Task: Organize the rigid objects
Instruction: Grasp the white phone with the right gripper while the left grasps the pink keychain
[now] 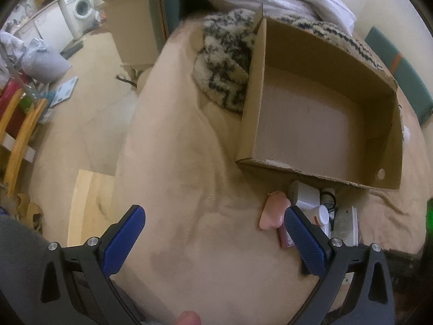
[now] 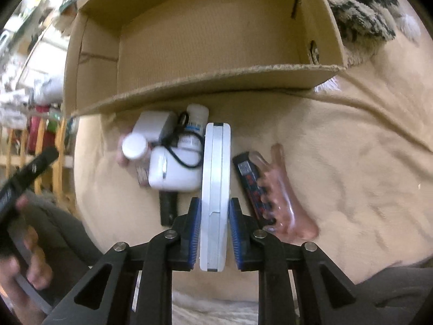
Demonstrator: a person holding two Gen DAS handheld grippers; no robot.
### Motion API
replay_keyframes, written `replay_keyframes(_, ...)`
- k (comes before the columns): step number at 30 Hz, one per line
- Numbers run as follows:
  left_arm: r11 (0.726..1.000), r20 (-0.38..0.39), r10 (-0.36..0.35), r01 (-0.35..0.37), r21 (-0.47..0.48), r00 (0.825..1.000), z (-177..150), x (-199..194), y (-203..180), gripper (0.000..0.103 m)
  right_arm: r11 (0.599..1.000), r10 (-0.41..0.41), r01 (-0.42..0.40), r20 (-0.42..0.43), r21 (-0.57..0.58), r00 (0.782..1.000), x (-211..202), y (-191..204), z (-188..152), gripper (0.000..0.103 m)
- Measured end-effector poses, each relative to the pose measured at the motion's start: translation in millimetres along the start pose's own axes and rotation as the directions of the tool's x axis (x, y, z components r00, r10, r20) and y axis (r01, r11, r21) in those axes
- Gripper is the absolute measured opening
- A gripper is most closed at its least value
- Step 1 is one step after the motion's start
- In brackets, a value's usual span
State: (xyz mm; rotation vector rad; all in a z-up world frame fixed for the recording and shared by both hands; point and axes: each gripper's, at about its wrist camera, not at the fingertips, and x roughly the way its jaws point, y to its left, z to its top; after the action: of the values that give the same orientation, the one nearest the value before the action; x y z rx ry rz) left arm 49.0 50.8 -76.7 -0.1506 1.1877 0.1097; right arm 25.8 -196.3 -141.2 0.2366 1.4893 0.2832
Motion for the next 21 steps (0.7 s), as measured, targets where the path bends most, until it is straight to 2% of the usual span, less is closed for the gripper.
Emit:
replay_keyframes(3, 0.999, -0.037, 0.004, -0.003, 0.042, 0.999, 7.0, 10.6, -10.0, 0.093, 1.000, 0.014, -0.014, 0.016, 0.009, 1.000, 2.8, -1.1, -1.0, 0.022)
replay_keyframes(5, 0.996, -0.076, 0.007, 0.000, 0.094, 0.997, 9.7, 21.9, -21.5, 0.092, 1.000, 0.022, -0.022, 0.028, 0.017, 0.999, 3.7, -2.1, -0.3, 0.022)
replay_keyframes(9, 0.984, -0.197, -0.024, 0.058, 0.166, 0.980, 10.4, 53.4, -43.3, 0.072, 0.999, 0.019, -0.020, 0.030, 0.028, 0.999, 7.3, -0.9, 3.8, 0.023)
replay_keyframes(14, 0.971, -0.223, -0.023, 0.075, 0.226, 0.975, 10.3, 69.2, -61.0, 0.071, 0.999, 0.030, -0.031, 0.034, 0.039, 0.999, 5.9, -4.1, 5.4, 0.023)
replay_keyframes(17, 0.964, -0.232, 0.004, 0.058, 0.260, 0.973, 7.8, 78.9, -68.1, 0.071, 0.999, 0.029, -0.031, 0.034, 0.039, 0.999, 3.4, -6.0, 6.0, 0.023)
replay_keyframes(18, 0.965, -0.242, 0.012, 0.052, 0.258, 0.970, 7.3, 84.5, -67.9, 0.068, 0.999, 0.028, -0.029, 0.034, 0.036, 0.999, 3.1, -6.4, 6.8, 0.023)
replay_keyframes(21, 0.970, -0.274, 0.002, 0.064, 0.234, 0.962, 8.4, 98.2, -64.5, 0.050, 0.999, 0.026, -0.027, 0.039, 0.034, 0.999, 3.2, -5.0, 8.3, 0.023)
